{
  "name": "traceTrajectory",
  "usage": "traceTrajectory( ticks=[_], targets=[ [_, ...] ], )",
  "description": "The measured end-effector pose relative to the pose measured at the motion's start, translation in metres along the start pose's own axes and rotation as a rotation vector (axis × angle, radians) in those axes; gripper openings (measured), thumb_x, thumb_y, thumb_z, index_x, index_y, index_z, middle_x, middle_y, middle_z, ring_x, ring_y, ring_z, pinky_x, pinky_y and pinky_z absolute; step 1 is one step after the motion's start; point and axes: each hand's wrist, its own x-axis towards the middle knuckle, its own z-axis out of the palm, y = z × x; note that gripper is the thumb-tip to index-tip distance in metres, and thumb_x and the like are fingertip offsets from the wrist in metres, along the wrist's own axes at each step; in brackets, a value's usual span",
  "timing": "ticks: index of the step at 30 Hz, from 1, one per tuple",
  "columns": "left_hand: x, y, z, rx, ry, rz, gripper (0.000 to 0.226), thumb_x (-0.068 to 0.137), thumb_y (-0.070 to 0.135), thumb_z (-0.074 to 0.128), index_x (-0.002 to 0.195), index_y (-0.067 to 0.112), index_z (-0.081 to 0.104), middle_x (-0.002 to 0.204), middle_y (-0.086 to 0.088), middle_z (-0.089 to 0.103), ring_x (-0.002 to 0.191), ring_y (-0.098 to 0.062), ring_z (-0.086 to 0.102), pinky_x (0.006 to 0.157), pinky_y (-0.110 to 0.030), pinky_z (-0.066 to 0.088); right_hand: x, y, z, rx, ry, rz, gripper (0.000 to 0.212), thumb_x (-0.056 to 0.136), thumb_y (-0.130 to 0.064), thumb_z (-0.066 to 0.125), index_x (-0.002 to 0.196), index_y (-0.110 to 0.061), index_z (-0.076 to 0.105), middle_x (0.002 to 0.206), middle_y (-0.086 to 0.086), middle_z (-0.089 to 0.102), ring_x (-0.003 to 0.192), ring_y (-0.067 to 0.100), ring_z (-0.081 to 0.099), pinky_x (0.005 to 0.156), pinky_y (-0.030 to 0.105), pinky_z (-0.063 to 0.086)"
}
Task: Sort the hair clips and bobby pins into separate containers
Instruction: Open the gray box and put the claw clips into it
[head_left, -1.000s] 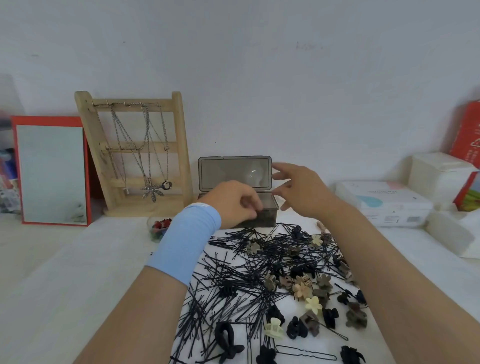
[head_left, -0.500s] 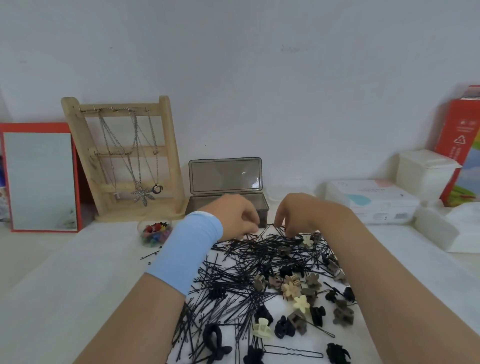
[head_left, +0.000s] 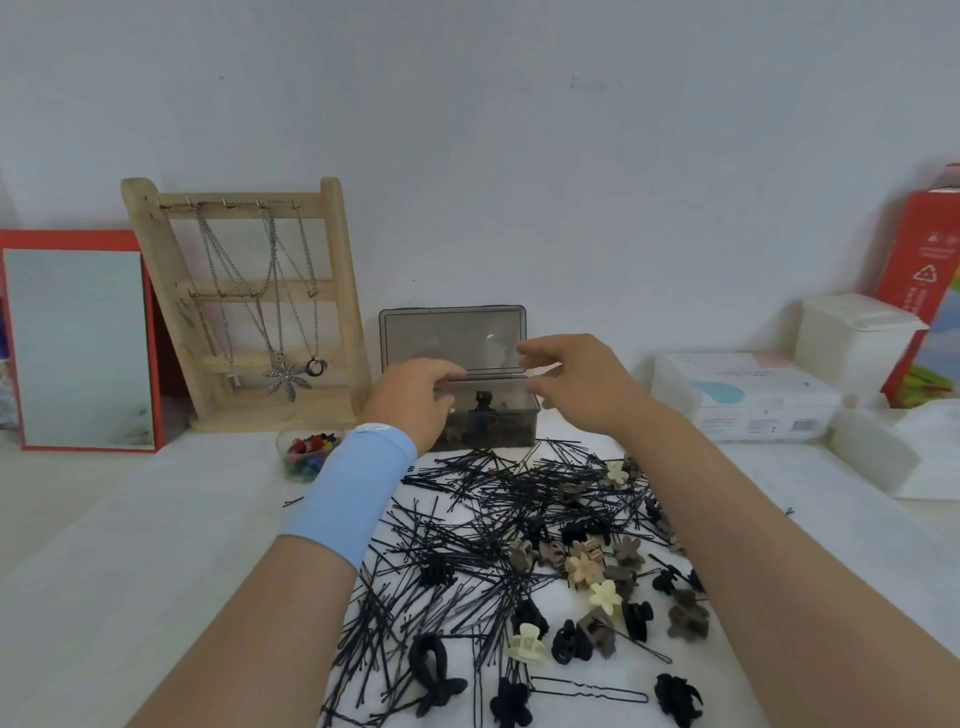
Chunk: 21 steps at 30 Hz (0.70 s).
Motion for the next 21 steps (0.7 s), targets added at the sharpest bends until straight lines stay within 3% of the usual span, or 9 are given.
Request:
traceTrajectory(
  ticks=[2,5,7,9,12,15,18,21],
  targets=[
    [0.000,0.007,-0.004,-0.029,0.024,0.036,0.032,0.093,0.011,0.061,0.120,0.027,0.068,0.119,0.007,0.066,0.103,-0.008,0.061,0.097,-0.029,0.049,-0.002,0.001,-0.016,-0.085,-0.001,0.000,0.027,0.088,-0.011,0.067,0.112,-0.022,0.072,0.102,-0.008,0.071,0.073,0.000,0.062,0.080,0.021,0.048],
    [-0.002,0.027,-0.006,-0.049,0.034,0.115,0.025,0.092,0.014,0.062,0.113,0.027,0.069,0.108,0.011,0.065,0.093,-0.003,0.059,0.083,-0.015,0.041,-0.009,0.005,-0.046,-0.241,-0.219,0.087,0.016,0.089,-0.010,0.067,0.095,-0.022,0.075,0.084,-0.009,0.072,0.068,0.006,0.071,0.070,0.023,0.054],
    [-0.004,0.044,-0.002,-0.082,-0.047,0.156,0.024,0.092,0.015,0.063,0.111,0.026,0.071,0.103,0.011,0.067,0.091,-0.004,0.060,0.083,-0.013,0.041,-0.014,0.011,-0.059,-0.320,-0.319,0.153,0.017,0.088,-0.009,0.067,0.095,-0.022,0.076,0.080,-0.007,0.074,0.066,0.006,0.072,0.075,0.029,0.058],
    [-0.004,0.063,0.006,-0.052,-0.216,0.187,0.023,0.092,0.018,0.064,0.111,0.028,0.073,0.100,0.013,0.067,0.089,-0.003,0.062,0.087,-0.017,0.045,-0.017,0.019,-0.066,-0.383,-0.291,0.185,0.024,0.087,-0.006,0.064,0.092,-0.025,0.077,0.078,-0.008,0.073,0.071,0.008,0.071,0.075,0.028,0.057],
    [-0.001,0.092,0.023,0.064,-0.452,0.233,0.022,0.092,0.026,0.066,0.112,0.029,0.073,0.098,0.017,0.065,0.087,-0.001,0.059,0.086,-0.018,0.042,-0.019,0.035,-0.069,-0.479,-0.296,0.207,0.038,0.085,0.002,0.058,0.094,-0.030,0.077,0.093,-0.009,0.075,0.088,0.008,0.069,0.083,0.030,0.057],
    [-0.002,0.110,0.045,0.108,-0.590,0.256,0.027,0.088,0.037,0.070,0.115,0.033,0.072,0.104,0.017,0.065,0.091,-0.007,0.058,0.088,-0.023,0.043,-0.023,0.051,-0.069,-0.535,-0.381,0.206,0.050,0.084,0.009,0.055,0.112,-0.027,0.075,0.113,-0.007,0.072,0.102,0.010,0.066,0.090,0.029,0.054],
    [-0.004,0.113,0.061,0.162,-0.635,0.287,0.025,0.084,0.034,0.073,0.110,0.035,0.074,0.093,0.019,0.057,0.086,-0.008,0.057,0.090,-0.026,0.048,-0.026,0.060,-0.069,-0.513,-0.413,0.214,0.054,0.082,0.008,0.055,0.118,-0.029,0.072,0.113,-0.007,0.072,0.097,0.010,0.064,0.080,0.024,0.050],
    [0.000,0.111,0.061,0.168,-0.619,0.302,0.019,0.082,0.026,0.077,0.100,0.029,0.075,0.090,0.019,0.060,0.081,-0.004,0.057,0.081,-0.022,0.046,-0.023,0.068,-0.066,-0.513,-0.382,0.252,0.040,0.084,-0.007,0.068,0.120,-0.026,0.070,0.111,-0.004,0.070,0.096,0.014,0.062,0.087,0.030,0.052]
  ],
)
